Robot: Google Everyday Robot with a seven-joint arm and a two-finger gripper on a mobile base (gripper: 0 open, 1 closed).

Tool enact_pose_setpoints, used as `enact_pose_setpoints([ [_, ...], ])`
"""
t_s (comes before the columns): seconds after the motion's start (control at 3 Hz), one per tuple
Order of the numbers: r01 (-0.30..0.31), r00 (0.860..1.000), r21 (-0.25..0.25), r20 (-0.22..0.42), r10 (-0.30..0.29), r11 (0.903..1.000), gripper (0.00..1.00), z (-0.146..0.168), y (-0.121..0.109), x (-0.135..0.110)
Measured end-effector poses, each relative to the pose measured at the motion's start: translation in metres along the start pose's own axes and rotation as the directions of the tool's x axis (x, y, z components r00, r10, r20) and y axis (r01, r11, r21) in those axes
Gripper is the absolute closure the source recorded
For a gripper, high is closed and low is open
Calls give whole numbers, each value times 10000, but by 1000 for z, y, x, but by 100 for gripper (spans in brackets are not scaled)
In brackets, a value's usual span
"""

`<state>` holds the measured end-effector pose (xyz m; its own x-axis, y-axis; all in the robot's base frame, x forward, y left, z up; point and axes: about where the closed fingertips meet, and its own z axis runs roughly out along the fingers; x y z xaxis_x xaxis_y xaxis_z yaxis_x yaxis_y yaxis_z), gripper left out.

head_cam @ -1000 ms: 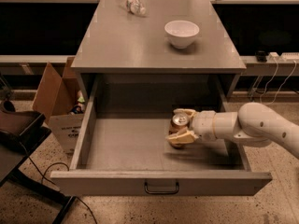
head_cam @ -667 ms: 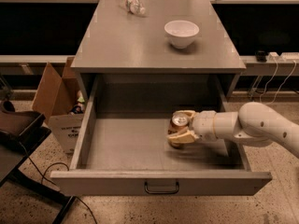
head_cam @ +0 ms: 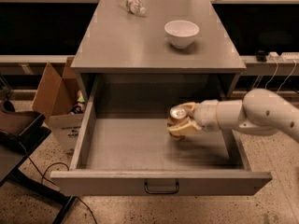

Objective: Pick orange can from top drawer and place on counter

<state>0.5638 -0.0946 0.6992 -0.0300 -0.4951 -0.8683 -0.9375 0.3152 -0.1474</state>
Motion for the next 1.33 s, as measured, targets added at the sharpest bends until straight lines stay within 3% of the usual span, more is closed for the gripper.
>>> enact_pose_setpoints([
  [0.33, 612, 9981, 92, 22, -612, 9981, 100, -22, -27, -82],
  [0.67, 900, 9931, 8, 755, -898, 9959, 100, -18, -54, -165],
  [1.0, 890, 9830, -127, 1626, -857, 9960, 100, 1, -76, -229],
  [1.33, 777, 9696, 141, 2318, -789, 9969, 100, 4, -98, -266],
])
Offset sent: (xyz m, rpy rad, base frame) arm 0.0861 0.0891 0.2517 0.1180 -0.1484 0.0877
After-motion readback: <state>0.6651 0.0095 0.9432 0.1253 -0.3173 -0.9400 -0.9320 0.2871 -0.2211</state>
